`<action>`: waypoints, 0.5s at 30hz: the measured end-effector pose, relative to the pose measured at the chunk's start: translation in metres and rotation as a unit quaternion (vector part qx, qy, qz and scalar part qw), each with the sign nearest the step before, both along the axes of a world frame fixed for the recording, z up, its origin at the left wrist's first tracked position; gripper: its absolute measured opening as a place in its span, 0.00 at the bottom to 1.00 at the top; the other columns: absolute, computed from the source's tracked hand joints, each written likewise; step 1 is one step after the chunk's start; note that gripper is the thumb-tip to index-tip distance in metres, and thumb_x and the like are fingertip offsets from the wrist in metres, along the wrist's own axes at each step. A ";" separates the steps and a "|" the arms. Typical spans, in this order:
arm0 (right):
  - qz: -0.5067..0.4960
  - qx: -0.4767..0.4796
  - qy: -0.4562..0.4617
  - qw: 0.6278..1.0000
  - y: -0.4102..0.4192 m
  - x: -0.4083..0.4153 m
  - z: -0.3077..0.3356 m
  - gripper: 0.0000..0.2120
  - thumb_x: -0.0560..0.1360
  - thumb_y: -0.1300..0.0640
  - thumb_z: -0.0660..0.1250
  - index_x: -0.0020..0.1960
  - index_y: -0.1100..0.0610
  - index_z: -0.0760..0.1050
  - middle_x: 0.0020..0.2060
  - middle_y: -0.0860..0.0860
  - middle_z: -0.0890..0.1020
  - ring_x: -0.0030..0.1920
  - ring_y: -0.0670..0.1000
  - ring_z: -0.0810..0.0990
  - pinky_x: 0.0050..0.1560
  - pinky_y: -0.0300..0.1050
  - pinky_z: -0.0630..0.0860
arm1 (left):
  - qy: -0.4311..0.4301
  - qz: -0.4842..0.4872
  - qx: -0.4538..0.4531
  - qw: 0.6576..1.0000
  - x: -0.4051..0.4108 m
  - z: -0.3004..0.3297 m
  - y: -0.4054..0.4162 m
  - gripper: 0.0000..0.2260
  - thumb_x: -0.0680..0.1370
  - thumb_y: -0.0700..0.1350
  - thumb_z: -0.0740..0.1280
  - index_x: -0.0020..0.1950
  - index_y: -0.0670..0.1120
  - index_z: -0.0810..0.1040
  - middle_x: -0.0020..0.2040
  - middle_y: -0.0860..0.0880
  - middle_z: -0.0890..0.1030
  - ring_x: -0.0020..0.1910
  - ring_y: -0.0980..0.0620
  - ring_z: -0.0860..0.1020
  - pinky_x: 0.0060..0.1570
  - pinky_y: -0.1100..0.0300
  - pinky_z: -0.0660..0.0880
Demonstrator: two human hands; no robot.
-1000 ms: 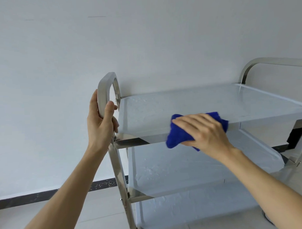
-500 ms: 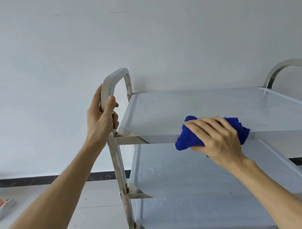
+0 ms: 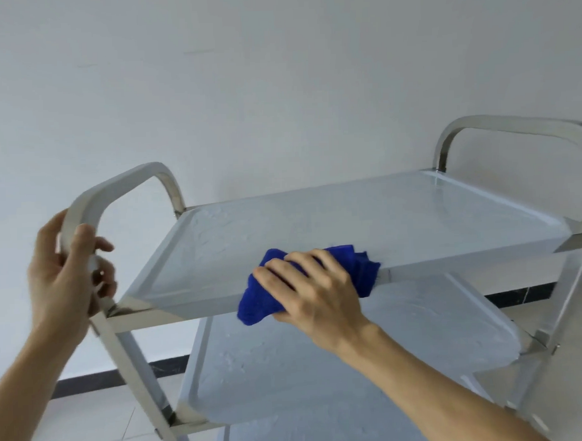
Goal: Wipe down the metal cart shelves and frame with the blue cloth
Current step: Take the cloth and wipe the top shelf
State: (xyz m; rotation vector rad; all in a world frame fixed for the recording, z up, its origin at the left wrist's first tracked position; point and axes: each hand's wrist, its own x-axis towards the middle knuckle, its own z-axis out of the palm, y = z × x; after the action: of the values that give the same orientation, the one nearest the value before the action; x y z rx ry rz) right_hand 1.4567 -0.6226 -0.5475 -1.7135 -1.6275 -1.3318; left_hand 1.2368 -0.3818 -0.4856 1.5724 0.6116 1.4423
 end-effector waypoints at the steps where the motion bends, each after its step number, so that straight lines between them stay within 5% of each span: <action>1: -0.001 -0.006 0.000 1.000 0.006 -0.007 0.000 0.19 0.69 0.56 0.71 0.59 0.52 0.79 0.50 0.48 0.82 0.48 0.54 0.81 0.49 0.52 0.75 | 0.027 0.012 -0.007 1.000 -0.007 -0.001 0.013 0.24 0.78 0.64 0.62 0.67 0.51 0.72 0.38 0.50 0.75 0.23 0.52 0.70 0.22 0.60 0.64; 3: 0.000 -0.009 0.004 1.000 0.017 -0.019 0.000 0.17 0.70 0.56 0.69 0.60 0.52 0.79 0.49 0.48 0.82 0.47 0.54 0.80 0.48 0.52 0.75 | 0.084 0.039 -0.032 0.995 -0.020 -0.006 0.047 0.26 0.81 0.63 0.58 0.70 0.46 0.69 0.42 0.51 0.75 0.31 0.52 0.72 0.23 0.62 0.73; 5: -0.002 -0.008 0.005 1.000 0.026 -0.031 0.001 0.17 0.71 0.56 0.69 0.59 0.52 0.79 0.48 0.48 0.82 0.46 0.55 0.80 0.47 0.51 0.75 | 0.153 0.066 -0.048 0.985 -0.026 -0.007 0.068 0.20 0.85 0.48 0.56 0.75 0.39 0.64 0.55 0.53 0.75 0.42 0.61 0.71 0.36 0.72 0.72; 7: 0.000 -0.014 0.003 1.000 0.034 -0.039 0.000 0.17 0.71 0.56 0.70 0.60 0.52 0.79 0.48 0.48 0.82 0.45 0.55 0.79 0.46 0.51 0.74 | 0.209 0.116 0.056 0.969 -0.025 -0.006 0.055 0.21 0.85 0.39 0.56 0.78 0.39 0.59 0.70 0.51 0.69 0.58 0.67 0.69 0.61 0.73 0.66; 9: 0.000 -0.024 0.002 1.000 0.040 -0.046 0.001 0.18 0.70 0.55 0.71 0.60 0.51 0.78 0.49 0.48 0.82 0.44 0.54 0.79 0.46 0.50 0.74 | 0.204 0.152 0.267 0.929 -0.024 -0.008 0.029 0.23 0.84 0.43 0.58 0.79 0.45 0.59 0.74 0.53 0.64 0.73 0.58 0.65 0.75 0.60 0.59; 11: -0.008 -0.032 0.003 0.999 0.046 -0.051 0.004 0.19 0.70 0.54 0.71 0.61 0.51 0.78 0.49 0.47 0.82 0.44 0.53 0.79 0.46 0.50 0.73 | 0.223 0.157 0.394 0.878 -0.015 -0.007 -0.002 0.22 0.82 0.50 0.56 0.77 0.50 0.66 0.72 0.58 0.66 0.73 0.47 0.67 0.73 0.48 0.63; 15: -0.007 -0.070 0.000 0.998 0.050 -0.052 0.009 0.18 0.74 0.55 0.66 0.64 0.50 0.75 0.52 0.46 0.81 0.47 0.53 0.79 0.48 0.49 0.72 | 0.383 0.086 0.349 0.851 0.013 -0.021 -0.031 0.19 0.83 0.55 0.56 0.69 0.51 0.76 0.68 0.51 0.75 0.65 0.43 0.74 0.62 0.43 0.70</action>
State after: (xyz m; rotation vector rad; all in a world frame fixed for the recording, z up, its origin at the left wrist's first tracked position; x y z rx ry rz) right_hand 1.4042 -0.5727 -0.5383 -1.8072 -1.7483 -1.2515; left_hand 1.2497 -0.4126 -0.5069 2.7953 0.7216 1.1735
